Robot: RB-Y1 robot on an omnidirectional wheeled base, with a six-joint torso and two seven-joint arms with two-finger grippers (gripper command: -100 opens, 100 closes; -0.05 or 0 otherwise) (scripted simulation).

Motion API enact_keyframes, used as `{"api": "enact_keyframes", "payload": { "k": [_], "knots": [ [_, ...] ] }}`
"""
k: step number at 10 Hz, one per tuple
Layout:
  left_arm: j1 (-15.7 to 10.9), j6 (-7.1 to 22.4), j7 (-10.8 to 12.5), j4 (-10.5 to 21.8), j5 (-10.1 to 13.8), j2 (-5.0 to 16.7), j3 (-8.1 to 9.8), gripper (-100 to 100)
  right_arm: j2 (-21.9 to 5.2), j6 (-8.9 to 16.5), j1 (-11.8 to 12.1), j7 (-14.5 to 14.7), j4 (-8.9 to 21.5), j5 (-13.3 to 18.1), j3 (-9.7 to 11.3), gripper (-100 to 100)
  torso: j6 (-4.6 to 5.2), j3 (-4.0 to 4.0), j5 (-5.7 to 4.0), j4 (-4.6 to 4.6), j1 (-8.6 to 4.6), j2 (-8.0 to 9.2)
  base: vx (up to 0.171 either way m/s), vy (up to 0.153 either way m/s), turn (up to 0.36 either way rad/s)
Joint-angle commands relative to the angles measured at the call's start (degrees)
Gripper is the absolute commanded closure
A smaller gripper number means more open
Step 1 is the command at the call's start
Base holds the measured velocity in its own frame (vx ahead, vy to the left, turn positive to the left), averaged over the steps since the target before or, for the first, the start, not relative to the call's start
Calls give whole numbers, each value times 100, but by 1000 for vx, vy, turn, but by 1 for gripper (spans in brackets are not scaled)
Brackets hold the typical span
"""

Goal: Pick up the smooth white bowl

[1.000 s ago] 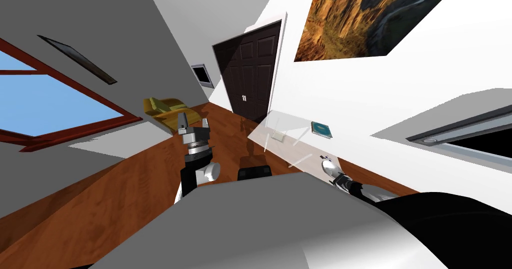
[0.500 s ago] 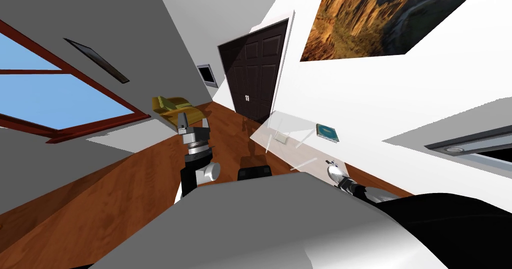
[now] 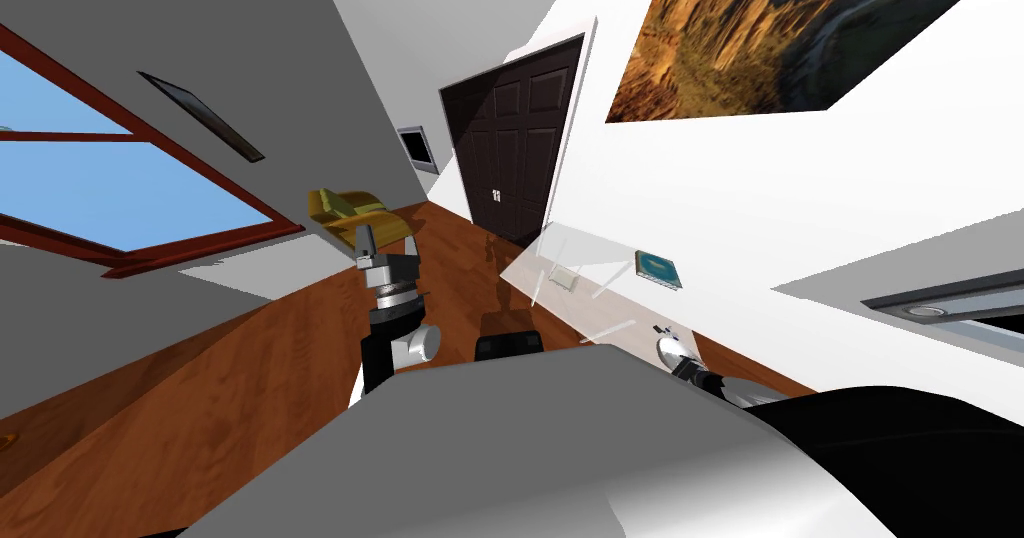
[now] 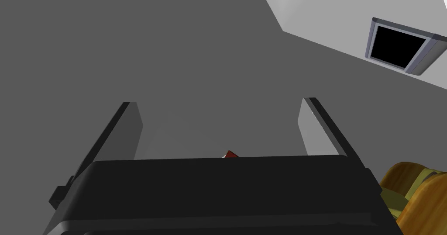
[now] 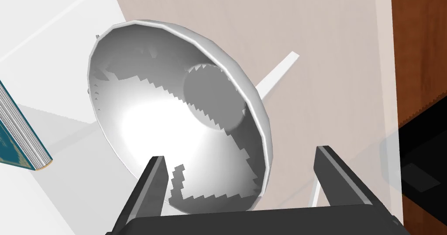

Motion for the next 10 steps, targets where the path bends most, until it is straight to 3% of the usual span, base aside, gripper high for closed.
{"api": "enact_keyframes", "payload": {
  "k": [1,2,6,7,8,9,10],
  "knots": [
    [0,0,0,0,0,0,0,0,0,0,0,0,0,0,0,-100,0,0,0,0,0,0,5,-50,22],
    [0,0,0,0,0,0,0,0,8,22,-4,-1,-1,1,6,100,2,0,2,0,13,0,1,-9,-1],
    [0,0,0,0,0,-1,-1,0,9,15,-5,-8,-1,-3,3,100,-1,-1,9,-2,35,0,0,-1,-1],
    [0,0,0,0,0,-1,-1,0,10,14,-4,-10,-1,-4,3,0,-1,-1,10,-1,37,0,0,0,0],
    [0,0,0,0,0,-1,-1,0,-165,-104,45,-42,-38,-21,-16,100,-1,-1,11,-1,38,0,2,57,-85],
    [0,0,0,0,0,-1,-1,0,-77,-38,31,-17,-34,-13,-22,100,4,-1,18,-3,59,2,0,36,-36],
    [0,0,0,0,0,-1,-1,0,-89,-53,39,-21,-35,-15,-27,0,-2,0,17,-2,57,2,-1,6,1]
  ]
}}
